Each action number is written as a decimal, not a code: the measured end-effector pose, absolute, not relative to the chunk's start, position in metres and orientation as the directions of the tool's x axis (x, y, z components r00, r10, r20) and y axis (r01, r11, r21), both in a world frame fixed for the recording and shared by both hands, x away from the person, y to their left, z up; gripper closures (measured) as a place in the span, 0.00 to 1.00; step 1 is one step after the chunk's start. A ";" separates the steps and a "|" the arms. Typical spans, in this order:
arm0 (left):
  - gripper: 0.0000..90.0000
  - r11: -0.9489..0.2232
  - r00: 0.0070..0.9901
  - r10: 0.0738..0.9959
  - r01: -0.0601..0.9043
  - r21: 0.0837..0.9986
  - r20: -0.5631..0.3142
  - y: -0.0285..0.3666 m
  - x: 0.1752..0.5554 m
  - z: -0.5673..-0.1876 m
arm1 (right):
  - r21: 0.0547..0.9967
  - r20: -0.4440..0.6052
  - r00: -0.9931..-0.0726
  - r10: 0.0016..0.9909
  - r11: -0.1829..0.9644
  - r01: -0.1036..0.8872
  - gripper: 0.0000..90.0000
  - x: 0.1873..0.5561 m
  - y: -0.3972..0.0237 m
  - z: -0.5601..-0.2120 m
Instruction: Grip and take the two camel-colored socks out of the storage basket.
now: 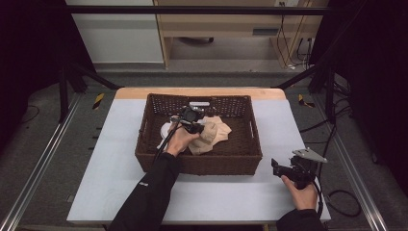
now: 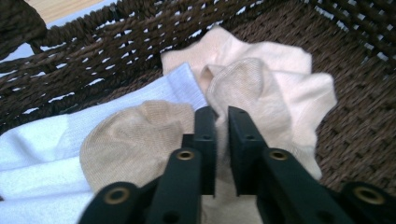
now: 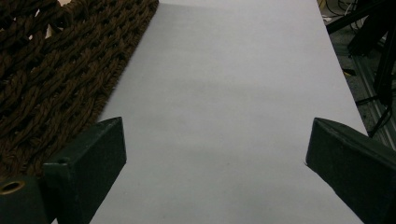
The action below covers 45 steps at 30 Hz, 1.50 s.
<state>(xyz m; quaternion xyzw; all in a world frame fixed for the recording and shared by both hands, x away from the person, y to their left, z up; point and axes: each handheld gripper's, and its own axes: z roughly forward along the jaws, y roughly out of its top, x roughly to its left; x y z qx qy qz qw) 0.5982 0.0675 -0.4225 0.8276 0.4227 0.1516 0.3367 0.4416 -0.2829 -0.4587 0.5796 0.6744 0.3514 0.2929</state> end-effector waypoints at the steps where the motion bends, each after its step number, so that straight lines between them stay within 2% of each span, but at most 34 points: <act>1: 0.94 -0.408 0.596 0.802 0.595 0.693 -0.040 0.068 0.598 -0.420 | 0.814 0.010 -0.157 0.988 0.083 0.575 0.06 0.441 -0.283 -0.458; 6: 0.94 -0.345 0.603 0.796 0.534 0.772 -0.061 0.072 0.590 -0.406 | 0.812 0.018 -0.150 0.988 0.073 0.580 0.06 0.441 -0.284 -0.458; 8: 0.94 -0.364 0.617 0.787 0.497 0.788 -0.026 0.072 0.584 -0.402 | 0.812 0.020 -0.150 0.988 0.072 0.579 0.06 0.441 -0.283 -0.458; 10: 0.94 -0.340 0.622 0.782 0.475 0.812 -0.036 0.074 0.580 -0.397 | 0.813 0.017 -0.152 0.988 0.074 0.578 0.06 0.441 -0.283 -0.458; 12: 0.95 -0.340 0.623 0.783 0.437 0.833 -0.007 0.075 0.577 -0.391 | 0.812 0.015 -0.151 0.988 0.076 0.578 0.06 0.441 -0.284 -0.458; 20: 0.95 -0.260 0.633 0.774 0.329 0.908 -0.008 0.090 0.558 -0.351 | 0.814 0.015 -0.150 0.989 0.075 0.576 0.06 0.441 -0.284 -0.458; 32: 0.95 -0.213 0.653 0.757 0.256 0.943 -0.006 0.103 0.531 -0.312 | 0.817 0.018 -0.146 0.989 0.070 0.573 0.06 0.440 -0.285 -0.457; 45: 0.95 -0.195 0.700 0.714 0.181 0.964 0.013 0.114 0.480 -0.280 | 0.816 0.013 -0.145 0.989 0.073 0.574 0.06 0.439 -0.284 -0.457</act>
